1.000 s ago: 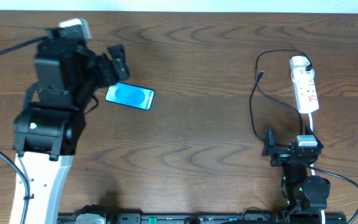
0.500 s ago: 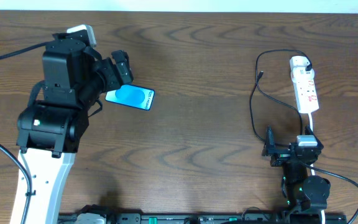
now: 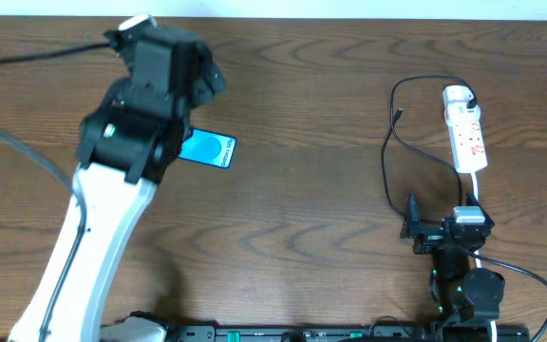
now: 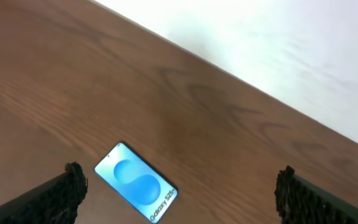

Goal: Plug charger to phone and switch on socket
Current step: 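Move the left gripper forward over the blue phone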

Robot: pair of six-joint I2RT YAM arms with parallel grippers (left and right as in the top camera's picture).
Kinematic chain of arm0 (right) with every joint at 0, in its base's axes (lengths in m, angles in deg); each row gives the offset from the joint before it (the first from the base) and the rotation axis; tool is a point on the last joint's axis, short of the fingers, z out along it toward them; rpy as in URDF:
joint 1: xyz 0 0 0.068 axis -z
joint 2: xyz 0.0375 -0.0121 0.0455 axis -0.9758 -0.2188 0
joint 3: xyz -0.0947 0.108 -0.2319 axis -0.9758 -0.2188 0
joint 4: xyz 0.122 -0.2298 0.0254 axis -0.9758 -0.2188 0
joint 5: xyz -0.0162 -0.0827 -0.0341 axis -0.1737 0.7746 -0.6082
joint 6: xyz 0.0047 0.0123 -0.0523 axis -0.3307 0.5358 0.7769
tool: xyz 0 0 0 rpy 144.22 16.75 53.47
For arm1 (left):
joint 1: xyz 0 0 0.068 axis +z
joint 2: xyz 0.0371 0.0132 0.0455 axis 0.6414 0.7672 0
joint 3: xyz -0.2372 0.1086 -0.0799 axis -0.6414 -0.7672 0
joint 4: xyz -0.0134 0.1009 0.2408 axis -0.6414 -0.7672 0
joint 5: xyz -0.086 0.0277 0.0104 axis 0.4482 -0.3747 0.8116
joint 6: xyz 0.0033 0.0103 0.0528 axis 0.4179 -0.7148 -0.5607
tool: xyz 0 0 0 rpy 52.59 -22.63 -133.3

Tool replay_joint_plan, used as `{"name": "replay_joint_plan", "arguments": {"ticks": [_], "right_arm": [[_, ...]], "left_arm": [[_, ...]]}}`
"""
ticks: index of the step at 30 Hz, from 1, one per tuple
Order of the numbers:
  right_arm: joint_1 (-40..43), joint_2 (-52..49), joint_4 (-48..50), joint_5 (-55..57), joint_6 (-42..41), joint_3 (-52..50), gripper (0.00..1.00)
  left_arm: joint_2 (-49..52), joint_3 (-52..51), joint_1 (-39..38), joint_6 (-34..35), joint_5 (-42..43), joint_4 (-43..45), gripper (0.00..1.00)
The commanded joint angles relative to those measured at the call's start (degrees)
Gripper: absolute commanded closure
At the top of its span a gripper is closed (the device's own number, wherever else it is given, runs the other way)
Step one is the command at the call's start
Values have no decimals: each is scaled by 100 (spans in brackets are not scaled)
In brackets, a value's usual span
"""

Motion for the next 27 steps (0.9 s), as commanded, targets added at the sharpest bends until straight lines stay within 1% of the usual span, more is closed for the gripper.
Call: {"name": "replay_joint_plan", "arguments": {"ticks": [1,4,6,9,12,19,21,27], "right_arm": [[-83,39,-22,-52,87,-11,1],[-83,39,-22,-52,87,-11,1],[-83,39,-22,-52,87,-11,1],[-83,39,-22,-52,87,-11,1],[-83,39,-22,-52,87,-11,1],[-83,39,-22,-52,87,-11,1],[-83,39,-22,-52,87,-11,1],[-83,39,-22,-52,87,-11,1]], "left_arm": [[758,702,-11,673,-435,-348,1],[1165,863,-11,1021,-498,-455,2],[1412,861,0,1471,-723,-636,2],[1725,861,11,1941,-881,-907,2],[2017,859,20,2378,-874,-1038,2],[2726,855,59,3790,-785,-1464,1],[2918,855,101,3969,-616,-1508,1],[3421,852,415,3967,164,-1488,1]]}}
